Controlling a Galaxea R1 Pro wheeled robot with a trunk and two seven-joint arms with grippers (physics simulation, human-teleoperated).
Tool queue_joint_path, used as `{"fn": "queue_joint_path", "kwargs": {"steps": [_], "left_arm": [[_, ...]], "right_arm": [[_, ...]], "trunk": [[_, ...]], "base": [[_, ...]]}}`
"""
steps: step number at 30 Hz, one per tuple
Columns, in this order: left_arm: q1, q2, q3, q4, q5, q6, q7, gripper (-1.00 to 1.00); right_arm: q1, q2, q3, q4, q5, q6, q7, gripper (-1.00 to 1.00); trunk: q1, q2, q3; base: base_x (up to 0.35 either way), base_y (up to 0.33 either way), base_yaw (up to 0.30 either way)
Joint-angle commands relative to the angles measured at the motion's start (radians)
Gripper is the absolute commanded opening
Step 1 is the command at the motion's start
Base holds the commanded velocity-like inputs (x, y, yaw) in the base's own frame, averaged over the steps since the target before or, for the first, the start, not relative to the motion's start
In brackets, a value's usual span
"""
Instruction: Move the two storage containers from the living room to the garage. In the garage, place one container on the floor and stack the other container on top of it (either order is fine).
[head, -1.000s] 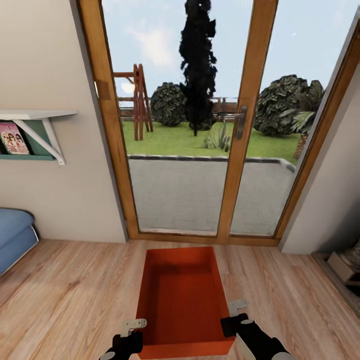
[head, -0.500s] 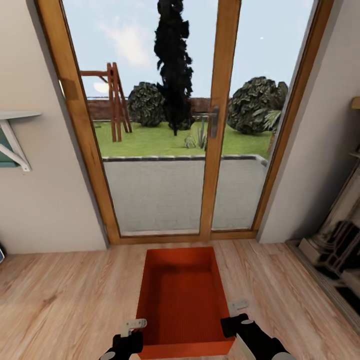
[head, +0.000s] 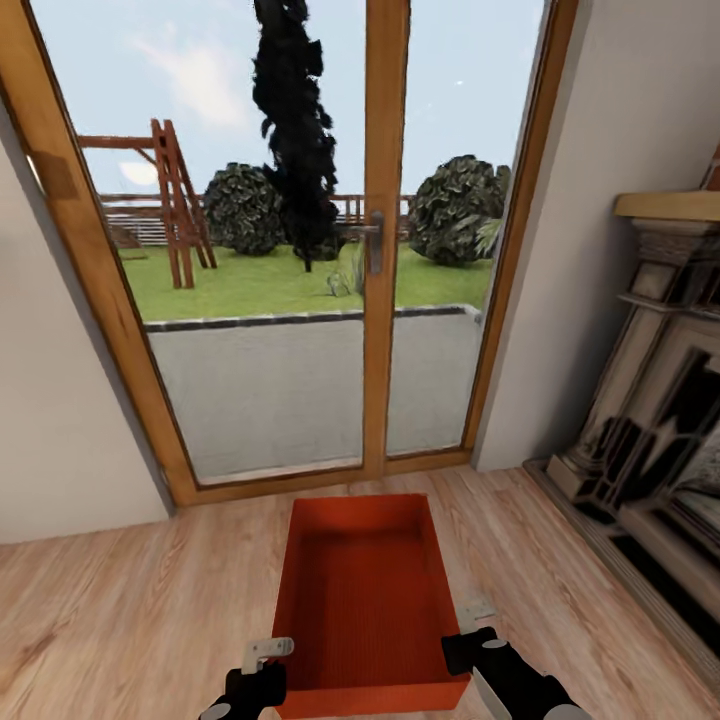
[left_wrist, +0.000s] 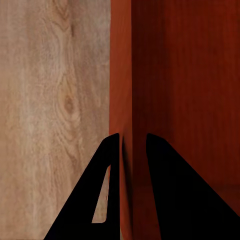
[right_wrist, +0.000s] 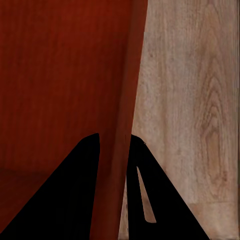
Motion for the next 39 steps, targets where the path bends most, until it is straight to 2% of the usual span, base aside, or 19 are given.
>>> {"fn": "queue_joint_path", "kwargs": {"steps": [1, 13, 23, 31, 39], "left_arm": [[-0.001, 0.005, 0.024, 0.004, -0.012, -0.003, 0.007, -1.0], [-0.001, 0.005, 0.025, 0.004, -0.012, -0.003, 0.007, -1.0], [-0.001, 0.005, 0.025, 0.004, -0.012, -0.003, 0.007, -1.0], [-0.001, 0.005, 0.025, 0.004, -0.012, -0.003, 0.007, -1.0], [-0.001, 0.005, 0.025, 0.004, -0.012, -0.003, 0.007, -1.0]], "right_arm": [[-0.001, -0.001, 0.029, -0.004, 0.028, -0.004, -0.01, -1.0], [-0.001, -0.001, 0.029, -0.004, 0.028, -0.004, -0.01, -1.0], [-0.001, -0.001, 0.029, -0.005, 0.028, -0.004, -0.01, -1.0], [-0.001, -0.001, 0.029, -0.006, 0.029, -0.004, -0.01, -1.0], [-0.001, -0.001, 0.029, -0.005, 0.029, -0.004, -0.01, -1.0]], "trunk": [[0.0, -0.001, -0.001], [0.0, -0.001, -0.001], [0.0, -0.001, -0.001], [0.0, -0.001, -0.001], [0.0, -0.001, -0.001]], "base": [[0.0, 0.0, -0.285], [-0.002, 0.002, -0.285], [-0.105, 0.094, -0.278], [-0.013, 0.011, -0.081], [-0.051, 0.097, -0.237]]}}
